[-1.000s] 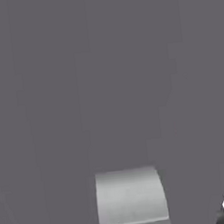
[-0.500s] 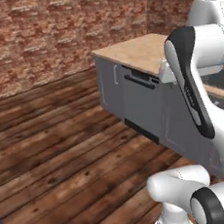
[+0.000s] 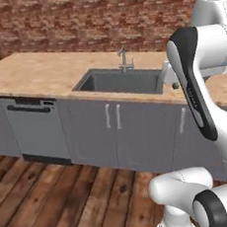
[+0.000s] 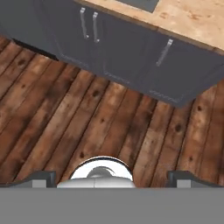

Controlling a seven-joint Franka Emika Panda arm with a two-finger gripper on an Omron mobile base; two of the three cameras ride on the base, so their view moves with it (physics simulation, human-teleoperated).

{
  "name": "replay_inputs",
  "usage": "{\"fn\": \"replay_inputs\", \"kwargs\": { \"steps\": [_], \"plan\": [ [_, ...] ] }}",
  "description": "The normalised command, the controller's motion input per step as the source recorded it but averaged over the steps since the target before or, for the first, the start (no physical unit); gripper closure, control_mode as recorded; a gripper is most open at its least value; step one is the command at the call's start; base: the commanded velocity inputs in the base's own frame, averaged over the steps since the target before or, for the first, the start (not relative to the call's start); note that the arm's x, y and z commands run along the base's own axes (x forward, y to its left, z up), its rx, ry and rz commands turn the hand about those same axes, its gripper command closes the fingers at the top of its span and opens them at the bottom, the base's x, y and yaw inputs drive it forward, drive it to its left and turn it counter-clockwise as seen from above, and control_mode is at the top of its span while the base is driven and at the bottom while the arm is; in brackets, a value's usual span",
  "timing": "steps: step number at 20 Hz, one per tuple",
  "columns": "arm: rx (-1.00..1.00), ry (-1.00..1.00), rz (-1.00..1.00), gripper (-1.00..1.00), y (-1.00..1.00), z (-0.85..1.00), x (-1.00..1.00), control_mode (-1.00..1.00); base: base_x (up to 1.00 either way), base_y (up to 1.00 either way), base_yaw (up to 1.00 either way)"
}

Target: Pick up the sponge and dish brush from the sink, and place them back in the cabinet, and close the cabinet door.

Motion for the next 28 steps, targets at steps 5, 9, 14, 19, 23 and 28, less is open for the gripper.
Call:
{"fn": "replay_inputs", "kwargs": {
  "steps": [5,9,14,19,23,28],
  "plan": [
    [0.00,0.00,0.00,-1.00,0.00,0.00,0.00,1.00,0.14,0.13,-0.87],
    [0.00,0.00,0.00,-1.00,0.00,0.00,0.00,1.00,0.24,0.17,-0.78],
    [0.00,0.00,0.00,-1.00,0.00,0.00,0.00,1.00,0.20,0.34,-0.56],
    [0.00,0.00,0.00,-1.00,0.00,0.00,0.00,1.00,0.08,0.52,-0.29],
    [0.00,0.00,0.00,-1.00,0.00,0.00,0.00,1.00,0.02,0.63,-0.10],
    [0.00,0.00,0.00,-1.00,0.00,0.00,0.00,1.00,0.00,0.62,0.03]
  ]
}}
